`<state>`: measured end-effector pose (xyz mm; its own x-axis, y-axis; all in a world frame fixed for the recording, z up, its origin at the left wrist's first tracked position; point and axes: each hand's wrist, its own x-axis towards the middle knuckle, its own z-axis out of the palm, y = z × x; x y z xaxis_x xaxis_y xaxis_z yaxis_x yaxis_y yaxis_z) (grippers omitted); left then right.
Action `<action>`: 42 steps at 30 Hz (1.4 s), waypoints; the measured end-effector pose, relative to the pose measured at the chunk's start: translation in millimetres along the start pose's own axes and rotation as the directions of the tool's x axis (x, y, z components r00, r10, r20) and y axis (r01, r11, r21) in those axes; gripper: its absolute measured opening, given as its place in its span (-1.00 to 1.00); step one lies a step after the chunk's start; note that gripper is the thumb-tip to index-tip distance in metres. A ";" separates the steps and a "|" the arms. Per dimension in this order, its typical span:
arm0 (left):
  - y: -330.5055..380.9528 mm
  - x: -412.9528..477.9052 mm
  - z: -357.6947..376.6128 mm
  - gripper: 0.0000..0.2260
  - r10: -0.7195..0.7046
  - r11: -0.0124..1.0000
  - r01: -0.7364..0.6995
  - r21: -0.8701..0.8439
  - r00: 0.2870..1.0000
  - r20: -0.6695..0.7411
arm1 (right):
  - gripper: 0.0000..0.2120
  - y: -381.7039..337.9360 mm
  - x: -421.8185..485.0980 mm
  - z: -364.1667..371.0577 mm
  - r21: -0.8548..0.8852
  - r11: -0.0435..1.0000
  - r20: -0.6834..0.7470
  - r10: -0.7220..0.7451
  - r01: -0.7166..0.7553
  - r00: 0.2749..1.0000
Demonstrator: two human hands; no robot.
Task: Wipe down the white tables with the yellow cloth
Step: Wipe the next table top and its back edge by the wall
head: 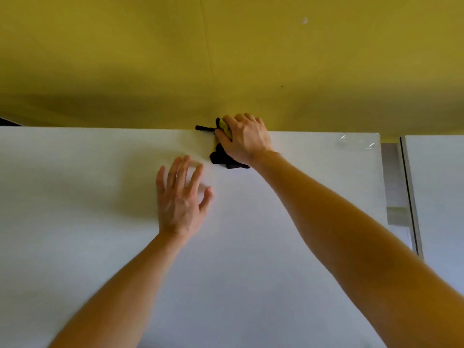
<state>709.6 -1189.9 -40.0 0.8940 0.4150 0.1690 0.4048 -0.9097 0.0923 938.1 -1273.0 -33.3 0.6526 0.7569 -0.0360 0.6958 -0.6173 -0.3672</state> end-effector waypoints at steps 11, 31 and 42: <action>169.3 35.5 30.4 -0.52 -0.182 0.979 0.179 -0.101 0.983 -0.024 | -0.61 191.3 -79.3 -83.7 -0.134 0.915 -0.160 0.360 -0.381 0.919; 169.5 34.9 34.4 -0.50 -0.221 0.974 0.218 -0.059 0.974 -0.045 | -0.63 158.2 -54.1 -62.7 -0.063 0.989 -0.070 0.126 -0.131 0.990; 168.8 35.5 32.6 -0.51 -0.219 0.974 0.216 -0.063 0.975 -0.047 | -0.64 251.8 -78.3 -91.3 0.014 0.994 -0.041 0.113 -0.112 0.993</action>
<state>816.0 -1329.2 -50.4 0.7738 0.6042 0.1903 0.5753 -0.7960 0.1879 1089.7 -1507.3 -38.1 0.7387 0.6729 -0.0390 0.6138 -0.6956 -0.3735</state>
